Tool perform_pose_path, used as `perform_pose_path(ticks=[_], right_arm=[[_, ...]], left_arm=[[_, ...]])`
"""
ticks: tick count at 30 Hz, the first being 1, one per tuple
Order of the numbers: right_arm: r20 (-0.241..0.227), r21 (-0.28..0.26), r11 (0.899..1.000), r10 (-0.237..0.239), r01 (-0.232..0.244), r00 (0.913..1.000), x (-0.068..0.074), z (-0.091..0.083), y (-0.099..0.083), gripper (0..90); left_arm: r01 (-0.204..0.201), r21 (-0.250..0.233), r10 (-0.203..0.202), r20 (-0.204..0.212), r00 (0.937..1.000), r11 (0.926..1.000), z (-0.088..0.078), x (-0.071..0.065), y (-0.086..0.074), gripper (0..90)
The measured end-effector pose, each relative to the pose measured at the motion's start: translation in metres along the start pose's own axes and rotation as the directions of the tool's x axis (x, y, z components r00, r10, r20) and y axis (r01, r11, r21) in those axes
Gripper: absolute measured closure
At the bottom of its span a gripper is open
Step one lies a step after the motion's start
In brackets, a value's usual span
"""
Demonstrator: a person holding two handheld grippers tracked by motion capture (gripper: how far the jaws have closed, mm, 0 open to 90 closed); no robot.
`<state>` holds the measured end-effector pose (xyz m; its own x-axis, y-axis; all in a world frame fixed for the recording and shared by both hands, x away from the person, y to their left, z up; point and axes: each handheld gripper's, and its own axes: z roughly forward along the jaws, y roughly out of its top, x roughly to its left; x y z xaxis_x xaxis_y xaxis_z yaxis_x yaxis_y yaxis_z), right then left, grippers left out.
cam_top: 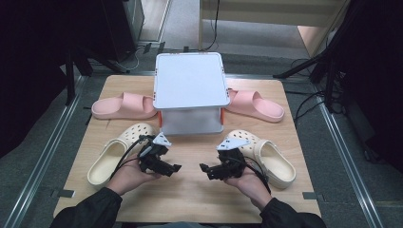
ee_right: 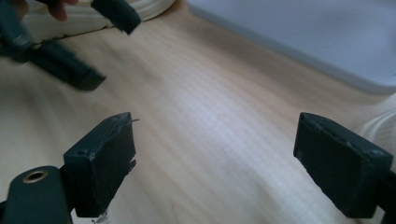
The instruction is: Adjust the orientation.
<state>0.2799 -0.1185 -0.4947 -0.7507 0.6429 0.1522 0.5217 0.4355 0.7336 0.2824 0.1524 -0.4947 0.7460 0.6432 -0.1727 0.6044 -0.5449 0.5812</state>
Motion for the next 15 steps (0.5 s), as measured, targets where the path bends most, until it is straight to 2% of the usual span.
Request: perform_pose_path(ticks=[1, 4, 6, 7, 9, 10, 11, 13, 15], right_arm=[[-0.013, 0.003, 1.0, -0.006, 0.006, 0.9999, 0.0, -0.001, -0.002, 12.6], [-0.018, 0.008, 0.999, -0.053, 0.053, 0.9984, -0.001, -0.005, -0.004, 12.6], [-0.042, 0.004, 0.996, -0.091, 0.091, 0.995, -0.002, -0.007, -0.005, 14.3], [-0.055, 0.011, 0.996, -0.089, 0.09, 0.9945, -0.002, -0.007, -0.005, 17.6], [-0.066, 0.053, 0.998, -0.038, 0.042, 0.9971, -0.003, -0.007, -0.003, 29.1], [-0.084, 0.061, 0.998, -0.016, 0.021, 0.9964, -0.005, -0.007, -0.002, 31.8], [-0.094, 0.057, 0.998, -0.001, 0.006, 0.9955, -0.005, -0.008, -0.001, 34.1], [-0.092, 0.034, 0.999, -0.003, 0.006, 0.9957, -0.005, -0.011, 0.002, 40.3], [-0.085, 0.011, 1.0, -0.01, 0.011, 0.9964, -0.005, -0.013, 0.004, 41.4]], left_arm=[[0.0, -0.005, 0.0, 0.009, 1.0, 1.0, -0.003, 0.002, -0.001, 32.0], [-0.016, -0.037, 0.015, -0.005, 0.9999, 0.9992, -0.008, 0.005, -0.002, 31.6], [-0.005, -0.058, 0.008, 0.046, 0.9989, 0.9983, -0.012, 0.008, -0.001, 30.6], [-0.006, -0.064, 0.009, 0.052, 0.9986, 0.9979, -0.014, 0.009, -0.001, 31.7], [0.0, -0.071, 0.004, 0.055, 0.9985, 0.9975, -0.017, 0.01, -0.001, 35.4], [-0.007, -0.071, 0.011, 0.047, 0.9988, 0.9975, -0.018, 0.011, -0.002, 35.9], [-0.012, -0.076, 0.015, 0.037, 0.9992, 0.9971, -0.02, 0.011, -0.003, 36.7], [-0.006, -0.077, 0.009, 0.029, 0.9995, 0.997, -0.025, 0.013, -0.005, 38.4], [0.005, -0.087, -0.002, 0.038, 0.9993, 0.9962, -0.031, 0.014, -0.006, 41.3]])
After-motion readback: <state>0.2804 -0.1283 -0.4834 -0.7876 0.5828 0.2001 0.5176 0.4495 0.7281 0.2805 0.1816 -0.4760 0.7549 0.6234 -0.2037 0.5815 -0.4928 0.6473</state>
